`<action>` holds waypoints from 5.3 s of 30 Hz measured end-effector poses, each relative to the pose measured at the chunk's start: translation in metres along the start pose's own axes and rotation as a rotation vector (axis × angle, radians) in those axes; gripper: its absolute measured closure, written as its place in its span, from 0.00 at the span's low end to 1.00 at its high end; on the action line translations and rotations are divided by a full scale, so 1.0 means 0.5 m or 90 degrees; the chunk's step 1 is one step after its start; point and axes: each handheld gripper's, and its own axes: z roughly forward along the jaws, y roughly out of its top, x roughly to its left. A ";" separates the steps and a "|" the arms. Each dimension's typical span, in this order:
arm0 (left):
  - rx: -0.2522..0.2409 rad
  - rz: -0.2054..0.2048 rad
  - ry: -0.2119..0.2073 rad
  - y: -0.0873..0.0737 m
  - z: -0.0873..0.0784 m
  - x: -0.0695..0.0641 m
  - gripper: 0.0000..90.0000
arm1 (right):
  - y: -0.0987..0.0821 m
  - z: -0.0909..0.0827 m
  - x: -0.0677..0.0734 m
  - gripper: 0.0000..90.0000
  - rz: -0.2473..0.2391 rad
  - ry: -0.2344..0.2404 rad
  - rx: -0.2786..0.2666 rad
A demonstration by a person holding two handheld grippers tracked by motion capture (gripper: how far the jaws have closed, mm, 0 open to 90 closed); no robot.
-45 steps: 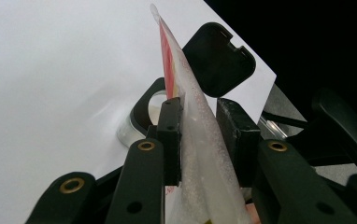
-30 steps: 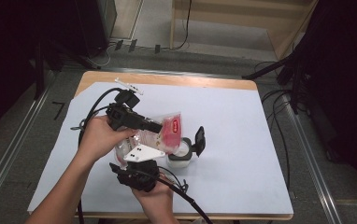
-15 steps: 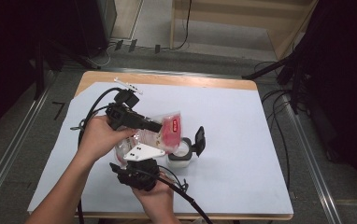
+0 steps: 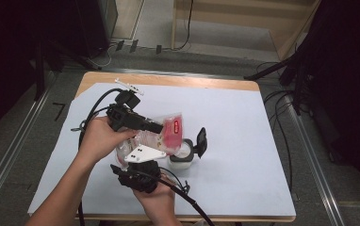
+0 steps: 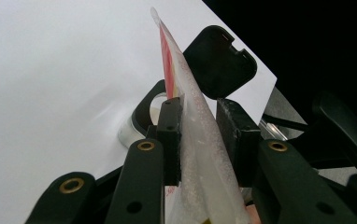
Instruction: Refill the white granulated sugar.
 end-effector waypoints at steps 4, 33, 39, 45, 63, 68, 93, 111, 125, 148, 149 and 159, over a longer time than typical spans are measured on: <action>0.001 0.000 0.000 0.000 -0.001 0.001 0.80 | 0.000 0.001 0.000 0.71 0.001 0.000 0.000; -0.012 0.004 0.007 0.001 -0.001 -0.002 0.80 | 0.000 -0.002 0.001 0.71 -0.003 -0.004 -0.002; -0.011 0.003 0.008 0.002 -0.001 -0.004 0.80 | 0.001 -0.002 0.002 0.71 -0.004 -0.004 -0.005; -0.010 0.002 0.012 0.003 -0.001 -0.005 0.81 | 0.001 -0.002 0.002 0.71 -0.001 -0.004 -0.005; -0.011 -0.006 0.009 0.005 -0.001 -0.003 0.82 | 0.002 -0.003 0.000 0.71 -0.003 -0.002 -0.010; -0.011 -0.006 0.008 0.004 -0.001 -0.003 0.82 | 0.002 -0.003 0.000 0.71 -0.003 -0.001 -0.010; -0.011 -0.008 0.020 0.008 0.001 -0.004 0.83 | 0.002 -0.004 -0.001 0.71 0.000 0.000 -0.014; -0.010 -0.008 0.018 0.007 0.002 -0.005 0.83 | 0.000 -0.003 0.000 0.71 -0.002 -0.003 -0.015; -0.007 -0.004 0.020 0.010 0.002 -0.005 0.83 | 0.001 -0.004 -0.001 0.71 -0.001 -0.006 -0.020; -0.005 -0.005 0.019 0.013 0.003 -0.006 0.83 | 0.002 -0.004 -0.002 0.71 0.003 -0.006 -0.021; -0.006 -0.005 0.020 0.013 0.003 -0.007 0.83 | 0.002 -0.004 -0.002 0.71 0.003 -0.006 -0.023; -0.006 -0.003 0.020 0.014 0.002 -0.008 0.83 | 0.002 -0.005 -0.001 0.71 0.004 -0.006 -0.023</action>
